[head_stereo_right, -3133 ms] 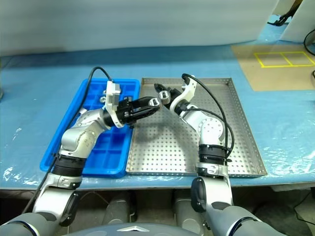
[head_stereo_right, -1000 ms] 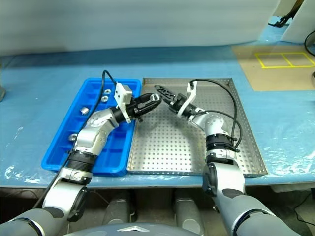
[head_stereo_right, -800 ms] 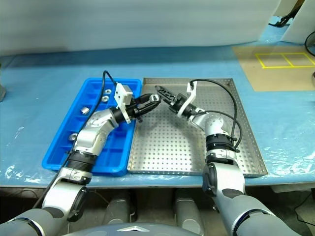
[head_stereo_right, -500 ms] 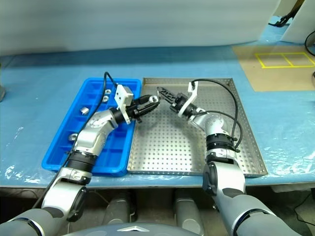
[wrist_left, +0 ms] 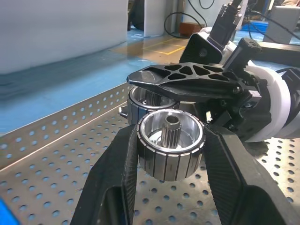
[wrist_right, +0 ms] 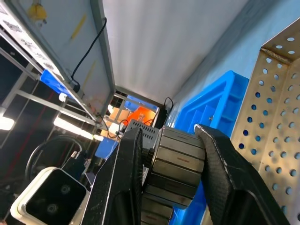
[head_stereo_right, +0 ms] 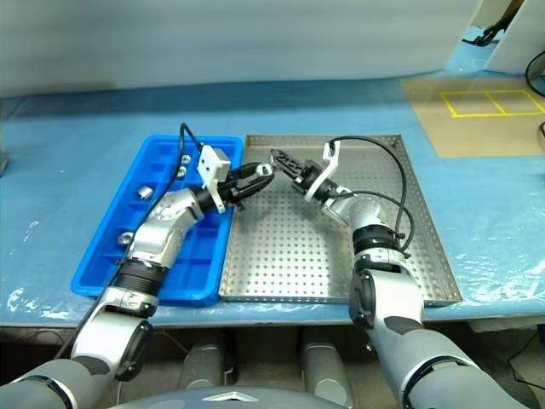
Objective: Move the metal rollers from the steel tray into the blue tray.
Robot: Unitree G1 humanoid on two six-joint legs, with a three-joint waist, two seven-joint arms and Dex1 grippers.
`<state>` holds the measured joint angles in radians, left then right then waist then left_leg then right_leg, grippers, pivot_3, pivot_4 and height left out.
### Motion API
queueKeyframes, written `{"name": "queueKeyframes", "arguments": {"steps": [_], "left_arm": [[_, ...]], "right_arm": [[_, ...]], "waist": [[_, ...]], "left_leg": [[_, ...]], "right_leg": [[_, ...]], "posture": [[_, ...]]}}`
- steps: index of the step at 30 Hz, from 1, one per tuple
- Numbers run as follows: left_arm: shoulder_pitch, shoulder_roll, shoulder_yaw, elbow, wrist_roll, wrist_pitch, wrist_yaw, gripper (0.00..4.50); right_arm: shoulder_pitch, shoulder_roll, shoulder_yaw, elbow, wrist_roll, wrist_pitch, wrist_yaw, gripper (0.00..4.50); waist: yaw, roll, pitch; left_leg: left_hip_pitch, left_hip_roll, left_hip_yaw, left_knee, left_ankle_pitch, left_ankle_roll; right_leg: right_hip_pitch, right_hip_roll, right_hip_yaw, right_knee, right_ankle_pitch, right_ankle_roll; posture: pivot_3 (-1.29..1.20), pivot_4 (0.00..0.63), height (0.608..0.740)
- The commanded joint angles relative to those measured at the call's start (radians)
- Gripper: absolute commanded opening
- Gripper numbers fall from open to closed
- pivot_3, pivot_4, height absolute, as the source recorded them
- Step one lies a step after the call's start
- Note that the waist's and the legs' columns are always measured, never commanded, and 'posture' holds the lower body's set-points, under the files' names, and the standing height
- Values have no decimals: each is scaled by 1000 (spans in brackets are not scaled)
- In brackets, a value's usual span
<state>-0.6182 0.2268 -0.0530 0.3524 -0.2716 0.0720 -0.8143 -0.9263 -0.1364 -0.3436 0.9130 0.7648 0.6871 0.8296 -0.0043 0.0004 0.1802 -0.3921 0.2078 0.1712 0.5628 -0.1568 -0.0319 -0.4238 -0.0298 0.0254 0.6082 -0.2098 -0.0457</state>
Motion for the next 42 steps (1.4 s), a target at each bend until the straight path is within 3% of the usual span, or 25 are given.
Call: {"name": "queueKeyframes", "arguments": {"steps": [1, 15, 22, 33, 42], "left_arm": [[1, 106, 140, -11, -41, -43, 22, 1690], [74, 199, 190, -22, -63, -81, 75, 1690], [80, 220, 235, -33, -67, -73, 70, 1690], [258, 366, 247, -325, -168, 163, -51, 1690], [418, 475, 348, -426, -188, 203, -43, 1690]], "right_arm": [[-27, -81, -154, 55, 35, -183, -52, 1273], [-72, -131, -177, 227, 6, -331, -18, 1273], [-71, -82, -181, 154, -23, -331, -6, 1273], [-43, -83, -89, 120, -114, -292, 111, 1273], [-39, -58, -19, 144, -200, -311, 191, 1273]], "waist": [[0, 0, 0], [30, 1, 0], [20, 0, 0], [21, 0, 0], [28, 0, 0]], "left_leg": [[0, 0, 0, 0, 0, 0], [-7, 1, 2, 0, 0, 1], [-10, 2, 4, 2, 1, 1], [-12, 2, 4, 1, 4, 2], [-12, 2, 4, 1, 4, 2]], "right_leg": [[0, 0, 0, 0, 0, 0], [-5, -2, -3, 0, 0, -1], [-13, -2, -1, 6, 0, -1], [-16, -2, -2, 10, -1, -2], [-16, -3, -3, 10, -1, -2]], "posture": [[-257, 150, 740], [-213, 150, 740], [-214, 150, 740], [-171, 150, 740], [-89, 150, 740]]}}
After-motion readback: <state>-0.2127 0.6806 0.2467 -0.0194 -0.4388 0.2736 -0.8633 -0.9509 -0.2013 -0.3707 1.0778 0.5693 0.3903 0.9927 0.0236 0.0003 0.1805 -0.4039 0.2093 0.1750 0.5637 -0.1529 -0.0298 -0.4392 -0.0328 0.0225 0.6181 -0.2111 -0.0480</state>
